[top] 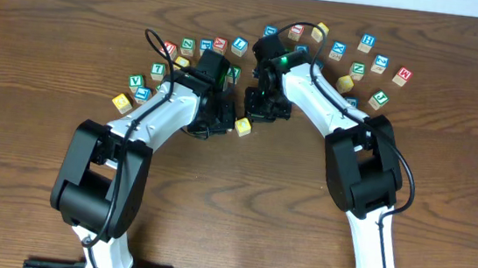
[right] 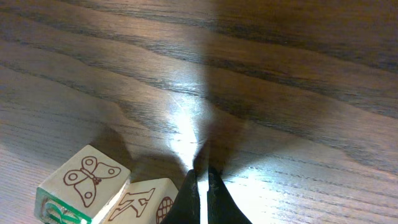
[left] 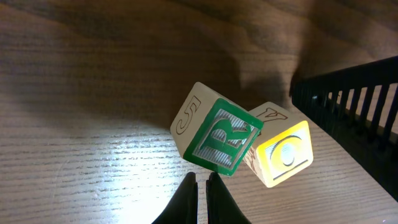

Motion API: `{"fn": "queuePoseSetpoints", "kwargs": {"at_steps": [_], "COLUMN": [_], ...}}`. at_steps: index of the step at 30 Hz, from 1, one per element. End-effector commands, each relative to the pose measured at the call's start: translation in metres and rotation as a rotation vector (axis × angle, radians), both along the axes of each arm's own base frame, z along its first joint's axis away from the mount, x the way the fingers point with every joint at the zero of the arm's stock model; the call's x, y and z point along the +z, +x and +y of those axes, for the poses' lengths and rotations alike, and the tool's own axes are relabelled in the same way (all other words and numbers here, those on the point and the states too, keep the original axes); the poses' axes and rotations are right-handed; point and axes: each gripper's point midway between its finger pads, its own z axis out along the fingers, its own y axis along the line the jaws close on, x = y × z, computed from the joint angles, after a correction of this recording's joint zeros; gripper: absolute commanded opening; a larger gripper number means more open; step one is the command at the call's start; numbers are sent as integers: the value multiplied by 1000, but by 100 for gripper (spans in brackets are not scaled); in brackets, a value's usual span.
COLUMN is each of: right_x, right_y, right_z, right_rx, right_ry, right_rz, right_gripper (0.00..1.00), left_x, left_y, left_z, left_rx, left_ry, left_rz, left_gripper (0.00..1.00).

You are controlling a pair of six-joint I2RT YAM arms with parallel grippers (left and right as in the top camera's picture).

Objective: Spell out ROBOT

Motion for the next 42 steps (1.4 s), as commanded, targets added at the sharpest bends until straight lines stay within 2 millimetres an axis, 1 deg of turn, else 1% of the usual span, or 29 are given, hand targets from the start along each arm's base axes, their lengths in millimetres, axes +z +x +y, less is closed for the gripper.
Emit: {"fn": "queuePoseSetpoints", "kwargs": {"at_steps": [1, 5, 7, 10, 13, 16, 17, 20, 24, 27, 30, 33, 36, 42], "right_x": [11, 11, 12, 15, 17, 23, 26, 32, 38, 40, 40, 38, 33, 28], "right_y": [0, 3, 7, 15, 19, 28, 31, 44, 57, 55, 47, 39, 34, 30], "right_z": [2, 0, -5, -16, -22, -16, -12, -2, 9, 23, 34, 42, 44, 41], "right_rx": [-16, -24, -36, -62, -72, -20, 6, 56, 70, 78, 101, 120, 123, 88], "right_ry": [26, 32, 33, 35, 48, 110, 135, 194, 224, 234, 236, 231, 214, 201], "right_rz": [-6, -9, -13, -18, -22, -61, -83, -151, -220, -236, -230, -219, -213, -181], "right_gripper": [1, 1, 1, 1, 1, 1, 2, 11, 12, 10, 8, 8, 6, 5], "left_x": [-2, 0, 0, -1, -3, -7, -9, -12, -13, -13, -12, -11, -9, -9], "left_y": [0, 6, 8, 8, 9, 7, 5, 4, 8, 9, 11, 17, 20, 23], "left_z": [-1, -3, -3, -1, 4, 6, 6, 7, 12, 13, 13, 11, 9, 10], "left_rx": [14, 14, 14, 17, 24, 25, 26, 25, 45, 48, 48, 49, 50, 53], "left_ry": [-4, -13, -15, 0, 25, 38, 41, 46, 74, 82, 79, 69, 63, 68], "left_rz": [3, -22, -30, -34, -38, -23, -13, -3, -19, -24, -33, -58, -73, -83], "left_gripper": [8, 7, 7, 7, 7, 7, 7, 7, 7, 7, 8, 7, 7, 7]}}
